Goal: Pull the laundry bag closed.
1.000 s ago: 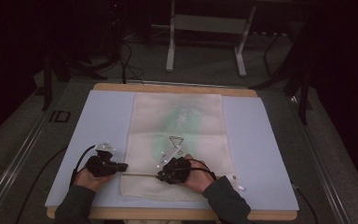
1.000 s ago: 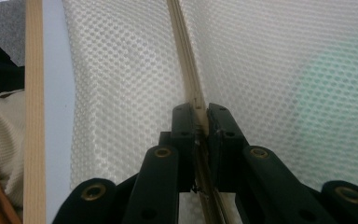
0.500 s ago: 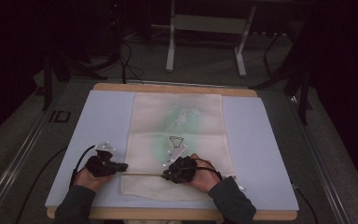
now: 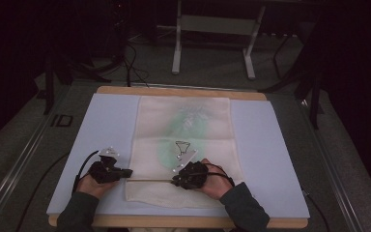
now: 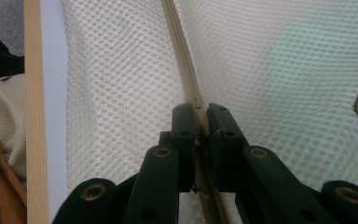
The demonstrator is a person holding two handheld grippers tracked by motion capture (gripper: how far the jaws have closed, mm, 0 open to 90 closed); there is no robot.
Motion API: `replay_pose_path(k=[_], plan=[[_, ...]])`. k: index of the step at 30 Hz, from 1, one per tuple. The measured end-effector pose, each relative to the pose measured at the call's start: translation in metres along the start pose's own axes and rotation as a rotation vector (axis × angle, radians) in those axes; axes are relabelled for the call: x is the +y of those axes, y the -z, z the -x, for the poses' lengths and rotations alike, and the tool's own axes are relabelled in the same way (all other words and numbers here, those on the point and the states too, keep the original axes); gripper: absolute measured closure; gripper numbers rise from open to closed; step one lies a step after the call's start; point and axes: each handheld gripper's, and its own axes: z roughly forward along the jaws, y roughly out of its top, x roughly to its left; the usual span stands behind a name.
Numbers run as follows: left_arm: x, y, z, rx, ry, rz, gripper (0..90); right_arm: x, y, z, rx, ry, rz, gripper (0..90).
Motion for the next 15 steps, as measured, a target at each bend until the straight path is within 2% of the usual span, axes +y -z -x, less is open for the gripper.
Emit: replay_pose_path(k=[6,11,15], plan=[[0.0,0.0,0.0,0.0,0.0,0.001,90.0,-0.005,0.006,0.002,-0.003,-0.005,-0.006,82.3],[0.0,0.0,0.0,0.0,0.002,0.001,90.0,-0.014,0.011,0.005,0.008,-0.027,0.013,82.3],[0.0,0.0,0.0,0.0,0.003,0.0,90.0,-0.018,0.013,0.006,0.003,-0.035,0.002,82.3]])
